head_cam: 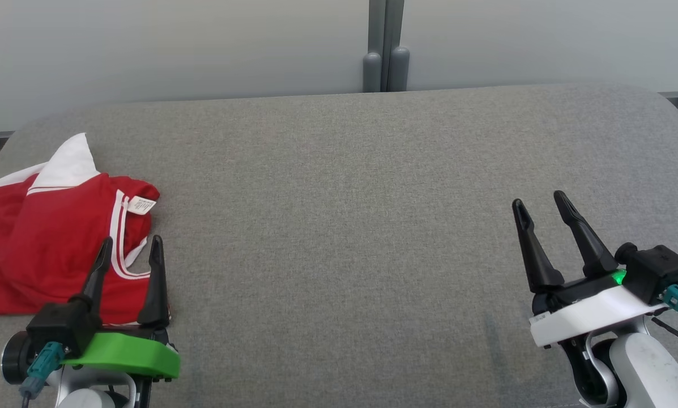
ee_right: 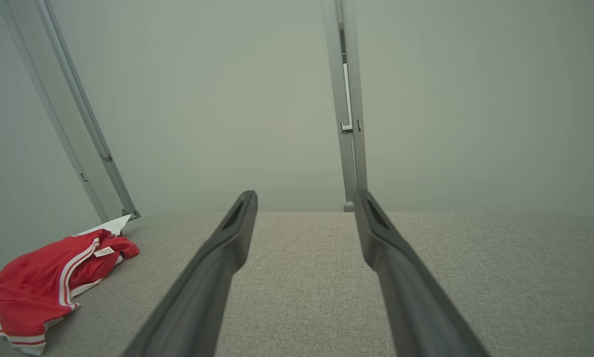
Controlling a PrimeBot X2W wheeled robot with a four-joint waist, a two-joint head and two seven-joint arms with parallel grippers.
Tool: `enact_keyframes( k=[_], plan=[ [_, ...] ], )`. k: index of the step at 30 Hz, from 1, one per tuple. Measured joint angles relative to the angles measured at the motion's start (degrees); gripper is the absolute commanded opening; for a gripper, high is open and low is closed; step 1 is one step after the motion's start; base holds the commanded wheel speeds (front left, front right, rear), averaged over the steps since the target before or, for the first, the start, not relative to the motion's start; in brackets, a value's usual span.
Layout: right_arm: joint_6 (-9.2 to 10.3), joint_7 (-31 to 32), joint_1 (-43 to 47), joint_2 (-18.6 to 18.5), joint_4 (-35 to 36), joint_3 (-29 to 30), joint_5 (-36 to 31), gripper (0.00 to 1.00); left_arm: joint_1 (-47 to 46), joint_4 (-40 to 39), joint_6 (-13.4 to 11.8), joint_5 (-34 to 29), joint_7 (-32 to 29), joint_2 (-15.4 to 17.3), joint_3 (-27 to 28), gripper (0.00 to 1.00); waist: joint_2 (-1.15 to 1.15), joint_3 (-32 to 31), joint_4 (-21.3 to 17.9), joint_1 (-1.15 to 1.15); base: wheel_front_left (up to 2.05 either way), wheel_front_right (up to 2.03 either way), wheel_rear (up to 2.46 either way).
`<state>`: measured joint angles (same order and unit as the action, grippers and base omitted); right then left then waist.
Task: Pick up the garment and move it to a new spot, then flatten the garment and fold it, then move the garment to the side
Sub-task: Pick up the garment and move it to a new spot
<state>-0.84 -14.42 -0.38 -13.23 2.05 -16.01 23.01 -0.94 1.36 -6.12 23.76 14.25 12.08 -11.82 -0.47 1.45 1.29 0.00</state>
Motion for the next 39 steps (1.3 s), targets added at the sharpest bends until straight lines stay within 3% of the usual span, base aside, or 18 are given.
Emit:
enact_keyframes(
  k=[22, 39],
  plan=[
    [-0.15, -0.01, 0.04, 0.18, -0.09, 0.69, -1.45, 1.00, -0.04, 1.23, -0.01, 0.01, 0.01, -0.30, 0.04, 1.00, 0.00, -0.11, 0.91, 0.00, 0.00, 0.00, 0.00],
    [-0.65, -0.01, 1.27, 0.40, -1.02, 0.19, -2.31, 1.00, -0.15, 3.07, -0.04, -0.86, -0.10, -0.46, -0.30, 1.00, 0.00, -1.04, 7.60, 0.00, 0.00, 0.00, 0.00]
  ],
)
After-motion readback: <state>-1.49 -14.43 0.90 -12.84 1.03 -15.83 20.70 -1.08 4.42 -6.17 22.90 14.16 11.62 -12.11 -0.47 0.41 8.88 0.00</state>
